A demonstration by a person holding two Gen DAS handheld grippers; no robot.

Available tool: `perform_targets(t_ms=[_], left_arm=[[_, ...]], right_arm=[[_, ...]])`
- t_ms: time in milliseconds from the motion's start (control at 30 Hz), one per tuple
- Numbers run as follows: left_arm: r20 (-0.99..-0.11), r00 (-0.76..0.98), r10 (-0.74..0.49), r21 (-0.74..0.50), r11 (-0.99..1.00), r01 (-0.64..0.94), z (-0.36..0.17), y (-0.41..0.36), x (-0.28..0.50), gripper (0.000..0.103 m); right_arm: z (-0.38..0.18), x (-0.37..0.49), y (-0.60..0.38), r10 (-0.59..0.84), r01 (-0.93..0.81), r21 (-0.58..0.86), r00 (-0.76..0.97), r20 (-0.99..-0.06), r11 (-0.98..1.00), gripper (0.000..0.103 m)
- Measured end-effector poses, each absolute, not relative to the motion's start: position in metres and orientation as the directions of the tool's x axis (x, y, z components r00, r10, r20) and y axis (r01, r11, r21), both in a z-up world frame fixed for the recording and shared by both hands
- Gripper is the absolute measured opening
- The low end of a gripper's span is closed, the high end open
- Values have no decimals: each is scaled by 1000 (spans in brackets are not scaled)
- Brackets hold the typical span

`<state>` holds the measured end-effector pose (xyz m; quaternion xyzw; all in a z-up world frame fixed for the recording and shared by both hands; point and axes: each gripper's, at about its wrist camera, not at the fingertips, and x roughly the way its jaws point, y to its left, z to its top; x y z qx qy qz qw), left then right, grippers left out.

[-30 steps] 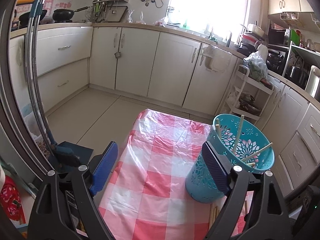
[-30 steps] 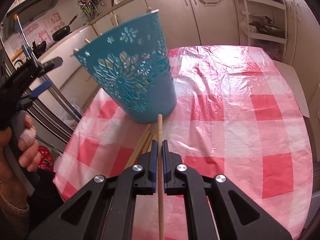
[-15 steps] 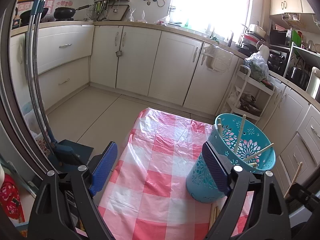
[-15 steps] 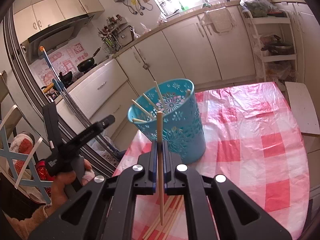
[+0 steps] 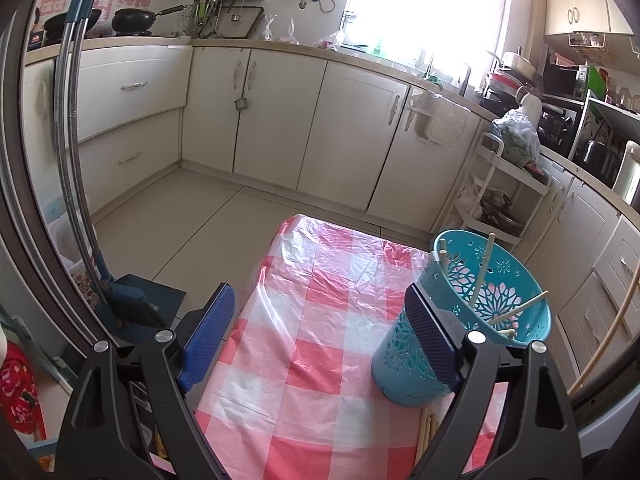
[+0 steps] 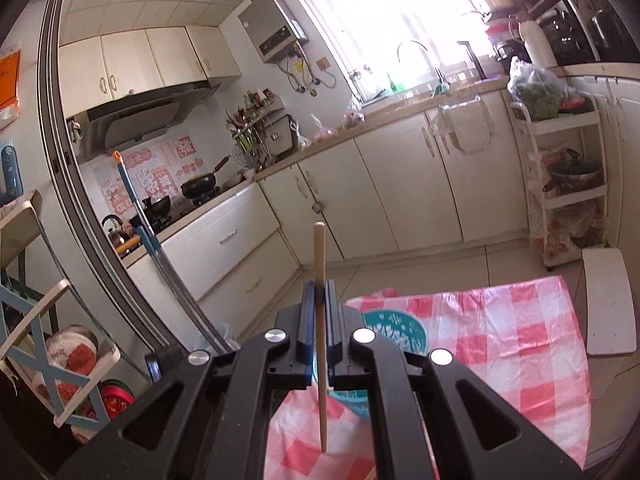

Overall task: Organize utensils
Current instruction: 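Lift the chopstick with the right tool and release it into the basket, then lower the left tool to the chopsticks beside the basket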

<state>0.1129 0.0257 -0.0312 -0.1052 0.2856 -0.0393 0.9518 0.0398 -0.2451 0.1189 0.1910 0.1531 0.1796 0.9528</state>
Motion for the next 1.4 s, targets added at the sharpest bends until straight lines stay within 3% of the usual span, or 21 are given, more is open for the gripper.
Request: perform_targets(t_ms=[167, 367, 567, 600, 667, 700, 900, 1033, 1133, 1400], left_arm=[[-537, 833, -136, -228, 974, 12, -31, 26, 113, 83], [-539, 831, -135, -234, 972, 7, -31, 26, 114, 84], [-543, 829, -137, -244, 970, 0, -31, 27, 116, 84], [-542, 829, -136, -243, 970, 0, -31, 27, 116, 84], [-544, 828, -134, -241, 971, -1, -32, 27, 116, 85], [-545, 828, -133, -239, 971, -2, -32, 27, 116, 85], [-551, 825, -123, -247, 969, -20, -34, 30, 116, 86], [-573, 812, -107, -234, 972, -38, -37, 32, 118, 86], [-612, 786, -88, -192, 981, -39, -45, 29, 119, 87], [-759, 636, -138, -82, 990, 116, -85, 0, 117, 87]], right_arm=[[119, 64, -239, 287, -201, 378, 940, -184, 904, 6], [67, 87, -229, 173, -93, 306, 953, -247, 948, 6], [35, 95, -225, 164, -62, 295, 929, -332, 953, 6], [33, 97, -223, 170, -66, 289, 921, -350, 955, 8], [32, 93, -223, 168, -63, 283, 916, -365, 957, 27], [34, 89, -222, 164, -61, 281, 919, -358, 958, 30], [37, 35, -219, 147, -64, 255, 935, -322, 965, 31], [-15, 13, -200, 159, -71, 190, 851, -500, 979, 30], [-69, 13, -190, 181, -66, 197, 736, -653, 978, 21], [-111, 30, -180, 165, -52, 171, 638, -752, 984, 18]])
